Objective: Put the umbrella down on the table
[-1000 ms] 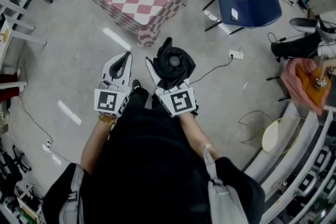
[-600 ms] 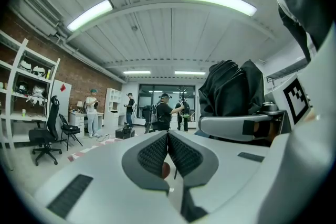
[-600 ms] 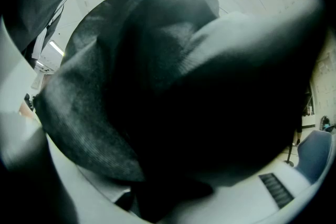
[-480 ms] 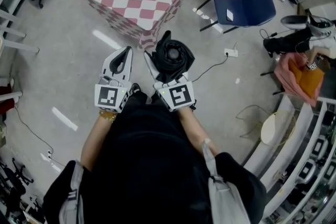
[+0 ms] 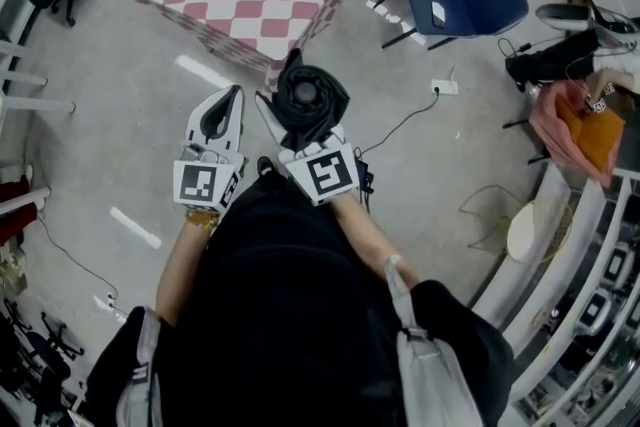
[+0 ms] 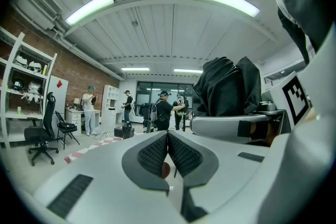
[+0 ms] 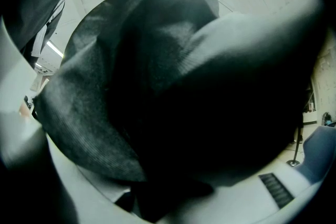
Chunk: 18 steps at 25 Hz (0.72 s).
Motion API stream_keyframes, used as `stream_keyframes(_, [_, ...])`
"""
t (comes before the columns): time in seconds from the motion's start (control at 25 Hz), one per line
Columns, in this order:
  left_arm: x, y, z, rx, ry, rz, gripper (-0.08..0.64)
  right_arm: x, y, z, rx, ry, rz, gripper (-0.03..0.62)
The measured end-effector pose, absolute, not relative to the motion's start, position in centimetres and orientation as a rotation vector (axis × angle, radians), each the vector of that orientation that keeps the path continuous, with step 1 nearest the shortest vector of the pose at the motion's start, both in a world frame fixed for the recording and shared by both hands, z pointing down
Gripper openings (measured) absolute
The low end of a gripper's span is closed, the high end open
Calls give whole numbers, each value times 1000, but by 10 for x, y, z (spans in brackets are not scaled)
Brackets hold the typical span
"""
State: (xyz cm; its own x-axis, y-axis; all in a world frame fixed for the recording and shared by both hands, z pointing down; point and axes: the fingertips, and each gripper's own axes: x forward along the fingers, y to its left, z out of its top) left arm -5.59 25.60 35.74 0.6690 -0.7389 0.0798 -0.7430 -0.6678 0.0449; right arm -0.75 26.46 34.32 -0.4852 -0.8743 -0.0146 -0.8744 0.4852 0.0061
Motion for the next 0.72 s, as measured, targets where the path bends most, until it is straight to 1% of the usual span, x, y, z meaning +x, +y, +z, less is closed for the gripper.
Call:
stream_keyframes(0.44, [-12, 188, 368, 2756, -1335, 156, 15, 33, 202, 353, -1510, 2782, 11, 187])
stream_keyframes(0.72, [1, 165, 374, 2695, -1410, 189, 14, 51, 173, 357, -1436, 2803, -14, 187])
